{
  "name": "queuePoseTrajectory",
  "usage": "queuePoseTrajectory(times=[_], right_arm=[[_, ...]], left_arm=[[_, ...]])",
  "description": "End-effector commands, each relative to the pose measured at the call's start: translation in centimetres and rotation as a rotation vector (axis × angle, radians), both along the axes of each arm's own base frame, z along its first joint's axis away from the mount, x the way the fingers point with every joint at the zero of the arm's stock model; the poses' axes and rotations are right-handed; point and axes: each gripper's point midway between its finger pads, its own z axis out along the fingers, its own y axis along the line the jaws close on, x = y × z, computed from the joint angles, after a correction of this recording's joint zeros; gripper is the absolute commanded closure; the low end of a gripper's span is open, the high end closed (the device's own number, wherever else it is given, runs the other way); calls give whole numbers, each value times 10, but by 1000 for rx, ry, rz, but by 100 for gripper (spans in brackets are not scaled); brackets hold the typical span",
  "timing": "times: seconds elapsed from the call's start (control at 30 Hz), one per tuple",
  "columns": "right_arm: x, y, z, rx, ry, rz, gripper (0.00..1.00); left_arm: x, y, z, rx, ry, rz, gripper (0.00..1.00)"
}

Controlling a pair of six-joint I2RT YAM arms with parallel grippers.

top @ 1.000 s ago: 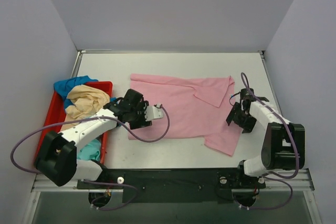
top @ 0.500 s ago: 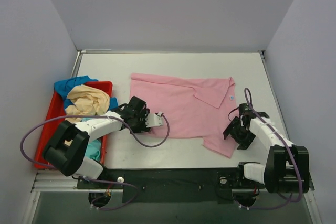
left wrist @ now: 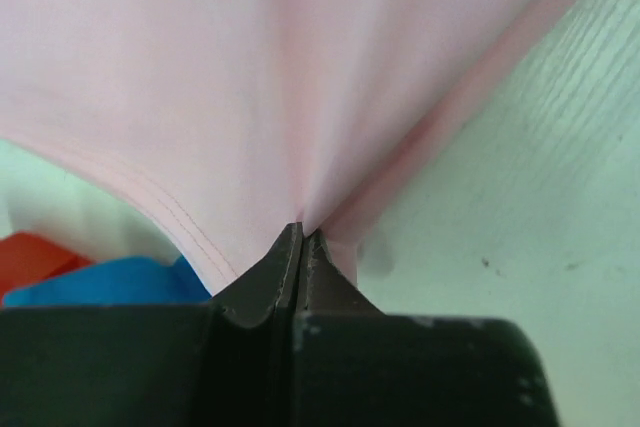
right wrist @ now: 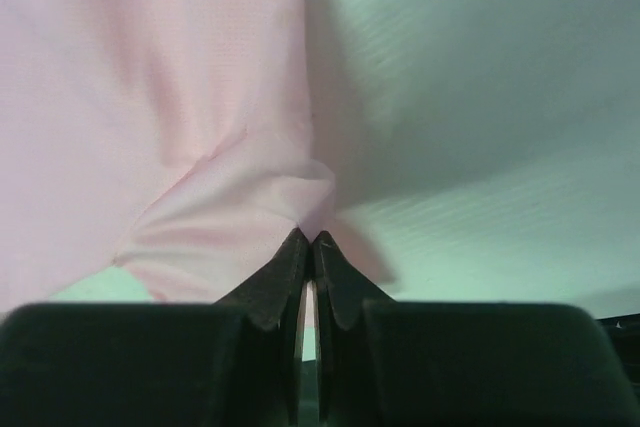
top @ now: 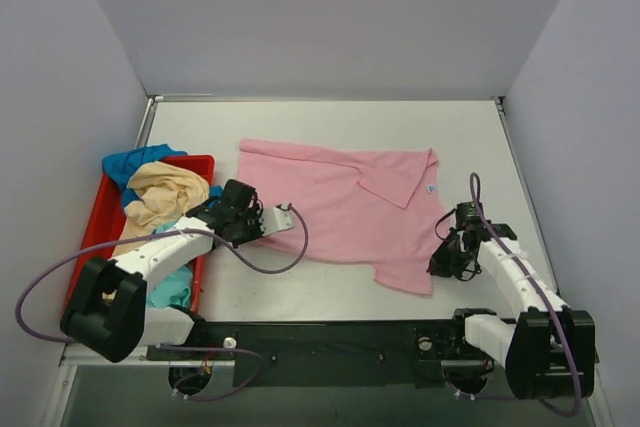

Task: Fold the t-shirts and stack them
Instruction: Flatten out the tshirt

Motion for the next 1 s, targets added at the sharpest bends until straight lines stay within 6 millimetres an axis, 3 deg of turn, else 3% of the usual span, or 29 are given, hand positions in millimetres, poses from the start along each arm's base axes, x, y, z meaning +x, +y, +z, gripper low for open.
queuePoseTrajectory(times=[0.0,0.07,0.1,0.13,0.17,0.27,0.3,0.33,0.37,0.4,0.43,0.47,0.5,0.53,0.63,0.7,0.8,0.87,0.9,0.93,0.97], right_arm=[[28,3,68,12,-198,39,100],[33,-1,106,-13,-292,59,100],[28,-2,115,-21,-287,63,100],[34,-5,142,-43,-370,74,100],[33,-7,152,-51,-389,74,100],[32,-10,219,-79,-541,94,100],[28,-11,234,-85,-566,97,100],[28,-14,269,-106,-657,98,100],[23,-16,282,-121,-676,106,100],[20,-19,317,-142,-769,95,100],[14,-21,330,-160,-792,97,100],[8,-24,363,-180,-885,85,100],[5,-26,375,-194,-914,83,100],[0,-29,399,-212,-981,70,100],[-2,-32,429,-242,-1059,74,100],[12,-33,433,-261,-1054,89,100],[50,-31,436,-269,-1052,119,100],[85,-29,452,-273,-1114,131,100],[105,-28,450,-273,-1100,140,100],[118,-28,459,-277,-1134,137,100],[139,-28,460,-273,-1126,145,100]], left_arm=[[0,15,48,-61,-35,107,100],[2,24,65,-61,-44,152,100],[3,26,74,-59,-47,162,100],[1,28,83,-62,-57,169,100],[1,28,97,-66,-62,174,100],[-1,29,141,-101,-105,190,100],[0,28,167,-119,-135,190,100],[0,28,185,-139,-166,193,100],[-3,30,211,-158,-198,195,100],[-4,29,228,-178,-223,196,100],[-9,30,257,-205,-262,192,100],[-12,31,269,-217,-277,193,100],[-17,33,294,-247,-320,195,100],[-20,33,317,-275,-360,190,100],[-22,34,342,-309,-416,193,100],[-14,34,353,-324,-453,208,100],[15,30,365,-347,-535,252,100],[39,26,374,-361,-593,287,100],[53,25,375,-356,-610,311,100],[64,22,389,-386,-665,322,100],[78,22,387,-371,-676,347,100]])
